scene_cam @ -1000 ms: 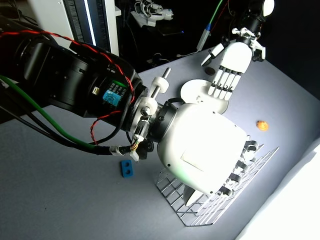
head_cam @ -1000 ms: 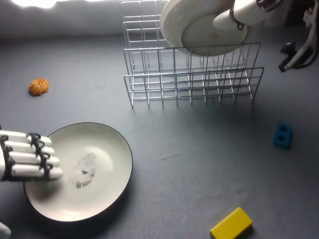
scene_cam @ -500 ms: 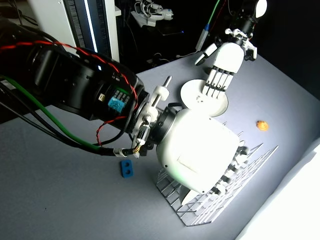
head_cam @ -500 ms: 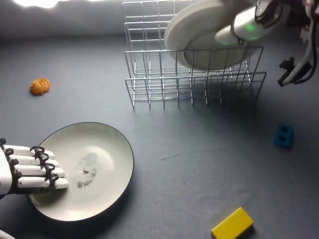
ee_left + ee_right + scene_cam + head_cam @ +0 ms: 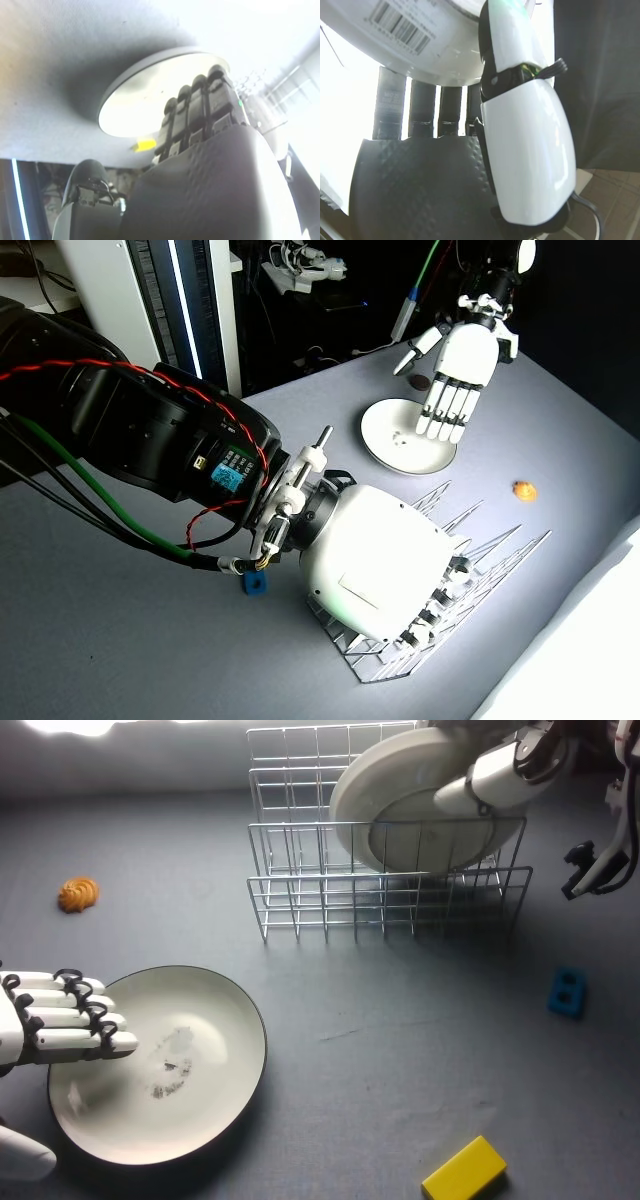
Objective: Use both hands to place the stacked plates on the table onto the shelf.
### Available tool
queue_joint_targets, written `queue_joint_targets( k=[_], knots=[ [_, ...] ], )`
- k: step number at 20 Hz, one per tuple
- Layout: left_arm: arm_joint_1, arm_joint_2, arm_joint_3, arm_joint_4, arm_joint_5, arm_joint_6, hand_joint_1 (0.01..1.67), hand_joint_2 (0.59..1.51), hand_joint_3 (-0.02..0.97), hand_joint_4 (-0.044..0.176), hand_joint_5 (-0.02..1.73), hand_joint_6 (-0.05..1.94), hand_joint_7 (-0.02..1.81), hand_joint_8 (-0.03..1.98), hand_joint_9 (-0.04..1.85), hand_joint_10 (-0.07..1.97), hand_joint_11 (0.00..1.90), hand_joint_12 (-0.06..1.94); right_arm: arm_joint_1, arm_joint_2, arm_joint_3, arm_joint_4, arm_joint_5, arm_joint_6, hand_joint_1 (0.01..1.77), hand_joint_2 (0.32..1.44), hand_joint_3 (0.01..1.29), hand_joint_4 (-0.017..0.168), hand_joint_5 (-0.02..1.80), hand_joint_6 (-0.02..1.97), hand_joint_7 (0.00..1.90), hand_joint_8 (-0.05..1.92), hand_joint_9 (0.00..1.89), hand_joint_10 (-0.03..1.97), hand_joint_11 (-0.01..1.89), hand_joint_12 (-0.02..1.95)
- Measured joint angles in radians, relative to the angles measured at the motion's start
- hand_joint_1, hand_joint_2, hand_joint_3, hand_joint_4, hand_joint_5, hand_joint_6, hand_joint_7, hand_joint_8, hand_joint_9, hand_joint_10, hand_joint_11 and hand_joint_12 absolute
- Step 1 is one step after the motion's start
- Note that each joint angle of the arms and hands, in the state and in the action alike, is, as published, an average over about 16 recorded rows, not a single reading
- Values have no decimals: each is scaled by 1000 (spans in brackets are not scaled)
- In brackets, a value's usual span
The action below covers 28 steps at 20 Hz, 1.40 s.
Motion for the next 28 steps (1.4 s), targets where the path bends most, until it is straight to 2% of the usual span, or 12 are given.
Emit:
queue_joint_targets(
  k=[10, 12, 14, 23, 25, 28],
  knots=[
    [27, 6, -27, -38, 66, 5, 16, 1159, 15, 4, 23, 20, 37, 10, -5, -18, 15, -10, -1, -8, 3, 1, 5, 3, 1130, 1086, 13, -3, 627, 291, 742, 171, 818, 296, 378, 1250],
    [35, 7, -36, -41, 77, 5, 16, 1158, 15, 3, 20, 18, 34, 8, -11, -24, 15, -8, 5, -9, 3, 1, 5, 3, 1107, 1085, 13, -3, 596, 137, 714, 49, 791, 251, 308, 1255],
    [43, 8, -45, -44, 84, 6, 16, 1158, 15, 3, 17, 14, 31, 6, -15, -30, 16, -6, 11, -9, 2, -1, 4, 3, 1092, 1080, 13, -3, 567, 38, 686, 13, 756, 213, 245, 1259],
    [62, 11, -69, -58, 104, 6, 16, 1156, 15, 0, 23, 0, 25, -2, -21, -44, 22, 5, 59, 10, -27, -60, 2, 5, 1054, 1079, 13, -3, 475, 19, 563, 17, 590, 55, 64, 1237],
    [59, 11, -67, -60, 101, 5, 16, 1156, 15, 0, 26, 0, 28, -2, -19, -44, 22, 8, 73, 19, -47, -108, 7, 6, 1047, 1083, 13, -3, 453, 19, 528, 16, 533, 21, 48, 1179],
    [54, 12, -60, -69, 88, 5, 16, 1156, 15, 0, 32, 3, 32, 1, -14, -37, 23, 11, 89, 34, -90, -212, 17, 9, 1045, 1077, 13, -3, 385, 19, 433, 16, 424, -14, 31, 976]
  ],
)
